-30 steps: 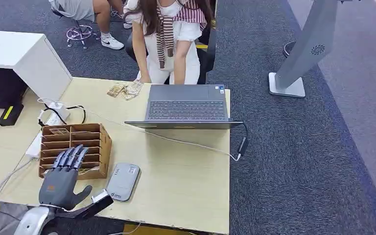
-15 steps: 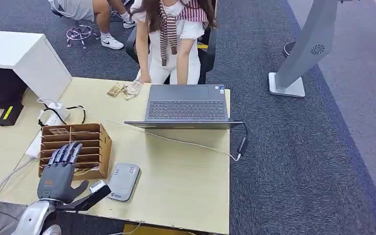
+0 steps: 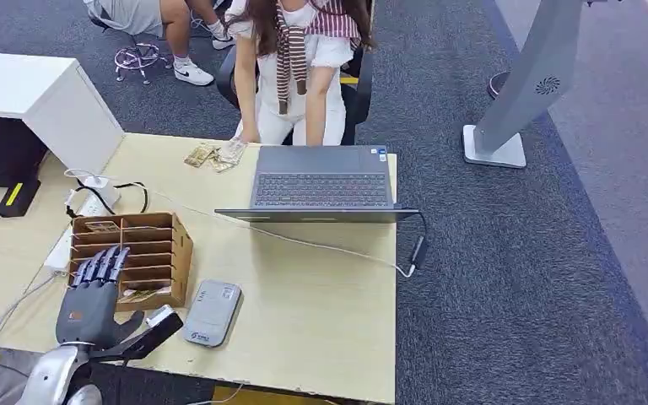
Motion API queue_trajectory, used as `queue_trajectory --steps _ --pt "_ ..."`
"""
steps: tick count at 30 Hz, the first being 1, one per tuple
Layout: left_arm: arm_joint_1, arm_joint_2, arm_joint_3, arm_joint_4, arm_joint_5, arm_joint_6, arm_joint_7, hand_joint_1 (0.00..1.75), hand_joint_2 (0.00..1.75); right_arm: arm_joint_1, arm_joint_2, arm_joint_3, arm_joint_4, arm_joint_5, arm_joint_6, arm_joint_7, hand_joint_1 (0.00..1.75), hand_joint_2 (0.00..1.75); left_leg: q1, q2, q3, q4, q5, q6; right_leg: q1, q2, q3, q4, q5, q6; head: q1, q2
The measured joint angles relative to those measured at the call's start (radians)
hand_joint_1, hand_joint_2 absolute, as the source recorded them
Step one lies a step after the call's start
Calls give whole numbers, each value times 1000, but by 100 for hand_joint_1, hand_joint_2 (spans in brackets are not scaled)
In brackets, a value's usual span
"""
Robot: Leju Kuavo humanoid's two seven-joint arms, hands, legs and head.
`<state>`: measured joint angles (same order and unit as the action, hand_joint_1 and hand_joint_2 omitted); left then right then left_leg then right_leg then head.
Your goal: Pass the card to the sensor for recognition and then transmit it.
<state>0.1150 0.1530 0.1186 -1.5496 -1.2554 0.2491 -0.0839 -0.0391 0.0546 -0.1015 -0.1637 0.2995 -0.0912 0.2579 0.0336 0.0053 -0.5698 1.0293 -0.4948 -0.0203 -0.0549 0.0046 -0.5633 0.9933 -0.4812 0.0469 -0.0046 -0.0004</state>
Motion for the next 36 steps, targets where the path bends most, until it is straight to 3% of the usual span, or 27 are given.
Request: queue_trajectory --steps 25,27,36 --pt "37 -28 1 -22 -16 29 -33 0 175 0 0 -3 0 0 -4 -2 0 0 0 0 0 0 0 0 0 0 0 0 0 0 0 0" --pt "39 -28 1 -26 -16 29 -33 175 175 0 0 -3 0 0 -4 -2 0 0 0 0 0 0 0 0 0 0 0 0 0 0 0 0" --pt "39 -32 1 -31 -1 34 -45 175 175 0 0 -6 0 1 -4 -5 0 0 0 0 0 0 0 0 0 0 0 0 0 0 0 0"
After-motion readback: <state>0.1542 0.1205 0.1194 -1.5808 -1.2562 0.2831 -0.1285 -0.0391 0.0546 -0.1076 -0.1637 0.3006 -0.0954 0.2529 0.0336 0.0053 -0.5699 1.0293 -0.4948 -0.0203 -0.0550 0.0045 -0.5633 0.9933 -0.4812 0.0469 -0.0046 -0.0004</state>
